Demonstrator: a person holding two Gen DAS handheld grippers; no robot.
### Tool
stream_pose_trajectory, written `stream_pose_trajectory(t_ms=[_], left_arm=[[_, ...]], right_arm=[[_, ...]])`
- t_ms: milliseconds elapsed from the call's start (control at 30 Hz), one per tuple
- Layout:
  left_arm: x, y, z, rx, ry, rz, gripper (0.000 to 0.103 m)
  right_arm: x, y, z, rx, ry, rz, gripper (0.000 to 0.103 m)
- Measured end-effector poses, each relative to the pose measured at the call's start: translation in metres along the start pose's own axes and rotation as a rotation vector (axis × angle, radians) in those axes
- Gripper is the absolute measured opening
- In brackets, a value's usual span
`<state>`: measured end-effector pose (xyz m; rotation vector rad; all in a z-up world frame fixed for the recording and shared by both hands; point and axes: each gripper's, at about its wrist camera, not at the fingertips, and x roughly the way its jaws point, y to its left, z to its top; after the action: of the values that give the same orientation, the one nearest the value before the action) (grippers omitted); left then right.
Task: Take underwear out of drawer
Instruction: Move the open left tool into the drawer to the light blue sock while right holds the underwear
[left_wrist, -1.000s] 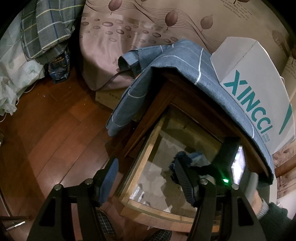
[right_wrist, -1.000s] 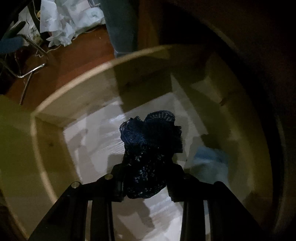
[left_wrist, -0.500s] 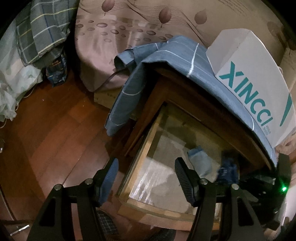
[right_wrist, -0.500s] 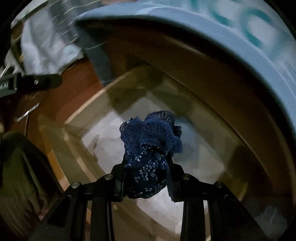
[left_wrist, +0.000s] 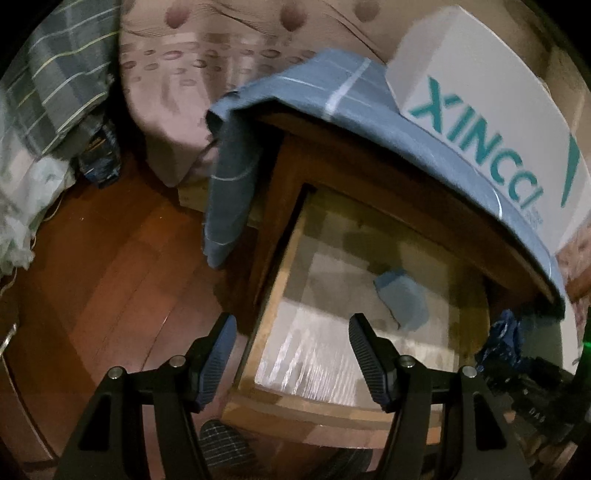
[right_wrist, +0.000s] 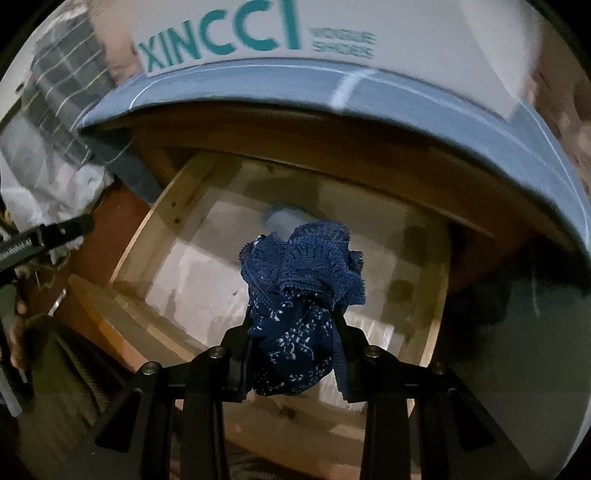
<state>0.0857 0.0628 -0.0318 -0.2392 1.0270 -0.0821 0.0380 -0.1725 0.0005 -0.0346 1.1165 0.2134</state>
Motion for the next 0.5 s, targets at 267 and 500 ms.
stream_pose_trajectory(t_ms=[267,500], left_arm=[[0.009,-0.049,0.006,0.33,0.035,-0.004,0.065],[0.025,-0.113,-0.006,0.891,-0.046,0.073,0.065]], right_arm=[[-0.003,-0.017,-0.014,0.118,-0.01,0.038,0.032],[-0.001,-0.029,-0.019,0.196,-0.015,0.071,0.033]])
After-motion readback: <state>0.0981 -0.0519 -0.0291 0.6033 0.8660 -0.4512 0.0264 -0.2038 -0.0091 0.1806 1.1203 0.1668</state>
